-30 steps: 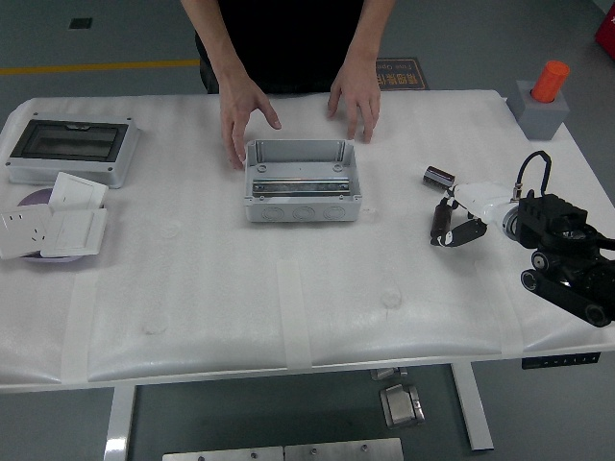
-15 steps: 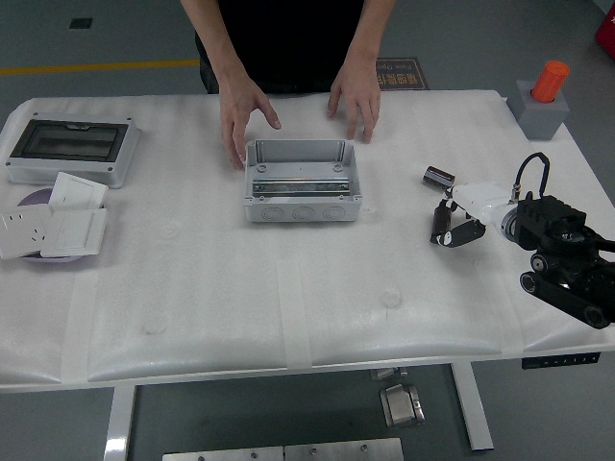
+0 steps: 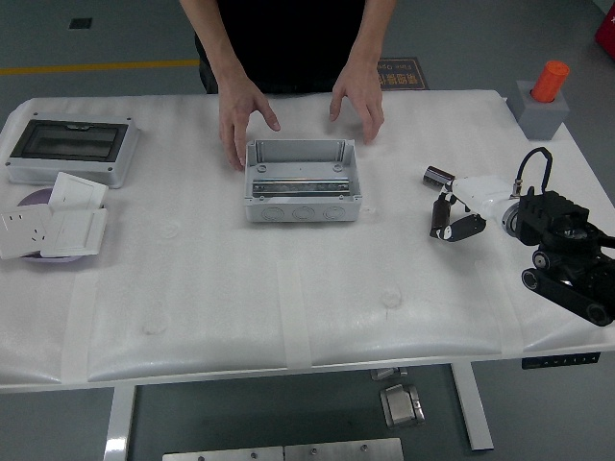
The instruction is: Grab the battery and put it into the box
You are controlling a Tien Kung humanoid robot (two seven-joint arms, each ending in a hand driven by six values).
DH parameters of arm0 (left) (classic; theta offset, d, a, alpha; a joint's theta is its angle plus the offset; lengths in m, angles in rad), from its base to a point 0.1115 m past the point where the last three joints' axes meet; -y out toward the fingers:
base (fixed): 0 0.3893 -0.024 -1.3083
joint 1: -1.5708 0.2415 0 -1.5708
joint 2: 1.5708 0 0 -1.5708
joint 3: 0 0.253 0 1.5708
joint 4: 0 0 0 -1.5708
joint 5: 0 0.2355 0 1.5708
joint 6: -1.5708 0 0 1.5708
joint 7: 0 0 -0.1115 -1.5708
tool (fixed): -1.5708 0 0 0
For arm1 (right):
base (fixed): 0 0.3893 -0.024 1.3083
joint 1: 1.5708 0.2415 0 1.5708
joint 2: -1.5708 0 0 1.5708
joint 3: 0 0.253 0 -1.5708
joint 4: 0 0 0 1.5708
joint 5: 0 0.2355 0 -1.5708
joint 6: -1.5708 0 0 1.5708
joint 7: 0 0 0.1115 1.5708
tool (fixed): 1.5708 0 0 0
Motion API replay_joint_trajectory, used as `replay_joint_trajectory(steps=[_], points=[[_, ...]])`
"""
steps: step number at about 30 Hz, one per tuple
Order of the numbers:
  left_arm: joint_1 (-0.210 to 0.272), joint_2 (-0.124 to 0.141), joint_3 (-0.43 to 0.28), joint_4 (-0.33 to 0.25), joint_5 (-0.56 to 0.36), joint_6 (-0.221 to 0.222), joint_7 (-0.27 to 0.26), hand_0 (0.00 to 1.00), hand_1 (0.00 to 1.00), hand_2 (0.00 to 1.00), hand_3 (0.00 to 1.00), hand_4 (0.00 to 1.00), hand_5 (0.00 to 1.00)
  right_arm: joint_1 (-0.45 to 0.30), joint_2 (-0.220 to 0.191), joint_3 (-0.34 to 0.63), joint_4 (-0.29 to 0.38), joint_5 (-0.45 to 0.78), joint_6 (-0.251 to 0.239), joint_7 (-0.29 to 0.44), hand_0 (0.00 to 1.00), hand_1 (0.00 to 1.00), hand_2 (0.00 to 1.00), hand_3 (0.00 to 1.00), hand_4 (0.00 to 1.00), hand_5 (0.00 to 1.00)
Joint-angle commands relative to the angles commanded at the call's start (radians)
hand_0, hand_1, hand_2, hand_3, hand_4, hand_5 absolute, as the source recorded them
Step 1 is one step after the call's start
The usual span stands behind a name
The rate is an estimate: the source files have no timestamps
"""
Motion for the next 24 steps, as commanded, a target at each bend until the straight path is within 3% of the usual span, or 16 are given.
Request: replay_joint_trajectory(steps=[7,13,19,24], points=[[0.003,0.001,0.013,0.003,-0.011,0.001,-0.001,0.591,0.631,0.572,0.714,0.676,0.240,0.011,-0.008,0.039,0.090,-0.031,0.000,-0.012,0.525,0.504,0.684,0.687,0.760,0.467],[0.003,0.001,0.021,0.006,-0.019,0.001,-0.002,0.591,0.632,0.575,0.715,0.677,0.240,0.049,0.029,0.073,0.158,-0.054,0.005,-0.024,0.524,0.505,0.683,0.683,0.756,0.464],[0.002,0.001,0.023,0.005,-0.022,0.001,-0.002,0.592,0.632,0.577,0.717,0.678,0.240,0.083,0.088,0.098,0.143,-0.058,0.008,-0.028,0.527,0.506,0.682,0.682,0.750,0.461],[0.003,0.001,0.039,0.007,-0.038,0.000,-0.001,0.591,0.632,0.580,0.717,0.680,0.241,0.114,0.159,0.115,0.092,-0.052,0.010,-0.029,0.527,0.505,0.682,0.683,0.749,0.461]])
